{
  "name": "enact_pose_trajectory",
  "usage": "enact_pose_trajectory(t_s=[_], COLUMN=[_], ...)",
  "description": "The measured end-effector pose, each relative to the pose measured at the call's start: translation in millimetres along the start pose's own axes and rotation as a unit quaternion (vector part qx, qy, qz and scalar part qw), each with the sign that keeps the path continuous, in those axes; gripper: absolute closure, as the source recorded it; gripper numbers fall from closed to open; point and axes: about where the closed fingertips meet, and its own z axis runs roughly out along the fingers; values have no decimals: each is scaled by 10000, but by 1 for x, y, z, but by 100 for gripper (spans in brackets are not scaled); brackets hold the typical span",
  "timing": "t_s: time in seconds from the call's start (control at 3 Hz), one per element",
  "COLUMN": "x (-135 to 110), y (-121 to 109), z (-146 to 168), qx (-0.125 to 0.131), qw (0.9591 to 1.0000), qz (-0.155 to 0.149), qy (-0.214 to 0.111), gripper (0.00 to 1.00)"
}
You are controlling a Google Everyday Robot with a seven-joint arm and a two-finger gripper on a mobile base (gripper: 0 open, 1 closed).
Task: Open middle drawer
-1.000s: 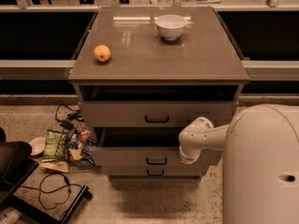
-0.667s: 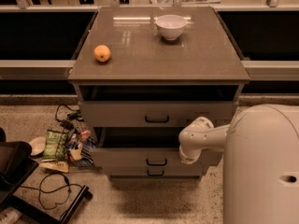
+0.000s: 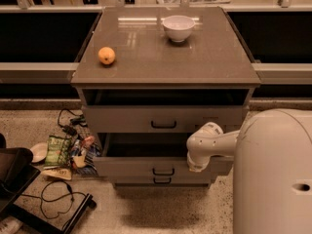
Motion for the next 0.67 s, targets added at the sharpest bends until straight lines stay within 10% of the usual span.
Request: enact_pose_trajectory(t_s=[0.67], x=[0], y=[1], z=[1], qx=[-7], qw=[10000], qz=[-1], qy=[2], gripper=[20])
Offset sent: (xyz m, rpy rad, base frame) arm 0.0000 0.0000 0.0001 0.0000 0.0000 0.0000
